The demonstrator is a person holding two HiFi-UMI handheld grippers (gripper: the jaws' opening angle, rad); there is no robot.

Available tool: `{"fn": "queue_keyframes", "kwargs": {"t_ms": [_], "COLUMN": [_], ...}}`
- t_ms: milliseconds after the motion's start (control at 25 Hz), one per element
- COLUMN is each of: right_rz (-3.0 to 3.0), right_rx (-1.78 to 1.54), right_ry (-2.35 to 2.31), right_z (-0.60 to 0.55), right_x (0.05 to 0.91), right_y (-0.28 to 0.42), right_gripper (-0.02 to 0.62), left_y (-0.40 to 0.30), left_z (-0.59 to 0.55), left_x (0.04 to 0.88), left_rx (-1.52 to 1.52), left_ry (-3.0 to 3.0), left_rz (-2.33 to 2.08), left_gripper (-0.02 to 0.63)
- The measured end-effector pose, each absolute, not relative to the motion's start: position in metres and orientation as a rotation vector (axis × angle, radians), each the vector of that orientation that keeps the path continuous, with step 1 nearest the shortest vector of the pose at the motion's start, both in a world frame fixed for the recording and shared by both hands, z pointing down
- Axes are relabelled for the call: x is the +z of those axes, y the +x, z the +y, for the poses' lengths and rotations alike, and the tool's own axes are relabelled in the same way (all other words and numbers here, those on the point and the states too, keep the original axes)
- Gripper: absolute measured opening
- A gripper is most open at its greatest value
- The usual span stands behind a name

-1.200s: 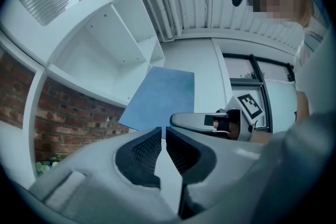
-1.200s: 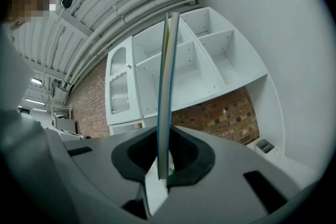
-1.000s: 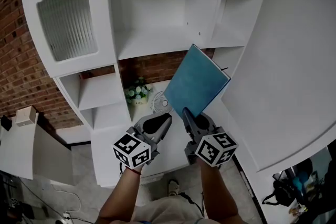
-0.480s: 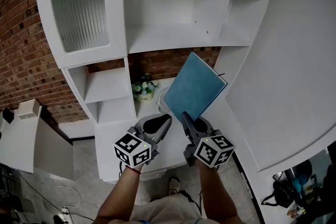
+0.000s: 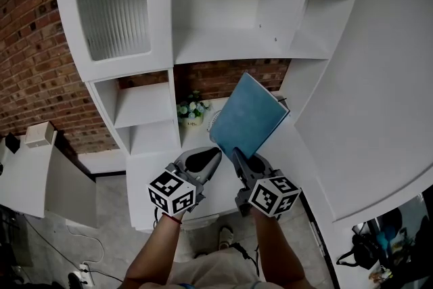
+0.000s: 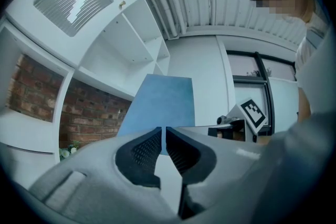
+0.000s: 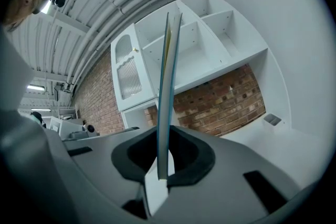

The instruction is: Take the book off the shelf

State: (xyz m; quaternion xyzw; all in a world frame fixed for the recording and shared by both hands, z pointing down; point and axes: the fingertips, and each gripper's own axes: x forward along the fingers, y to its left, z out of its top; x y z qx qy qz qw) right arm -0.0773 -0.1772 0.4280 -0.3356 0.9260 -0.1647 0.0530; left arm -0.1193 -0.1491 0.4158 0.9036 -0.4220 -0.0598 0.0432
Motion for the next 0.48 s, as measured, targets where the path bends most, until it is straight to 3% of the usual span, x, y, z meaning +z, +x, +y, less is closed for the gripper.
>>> {"fn": "queue_keyframes", "kwargs": {"t_ms": [480], "right_rz": [2.837], "right_rx": [-0.524], "right_ry": [-1.003], "right_z": [-0.174], "right_x": [0.44], "right_y": [-0.088], "right_gripper": [0.052], "left_y": [-0.135], "left_z": [-0.147], "left_x": [0.422], "left_rx": [-0.2], "left_ry": [2.723], "left_rz": [-1.329], "left_gripper": [0.012]}}
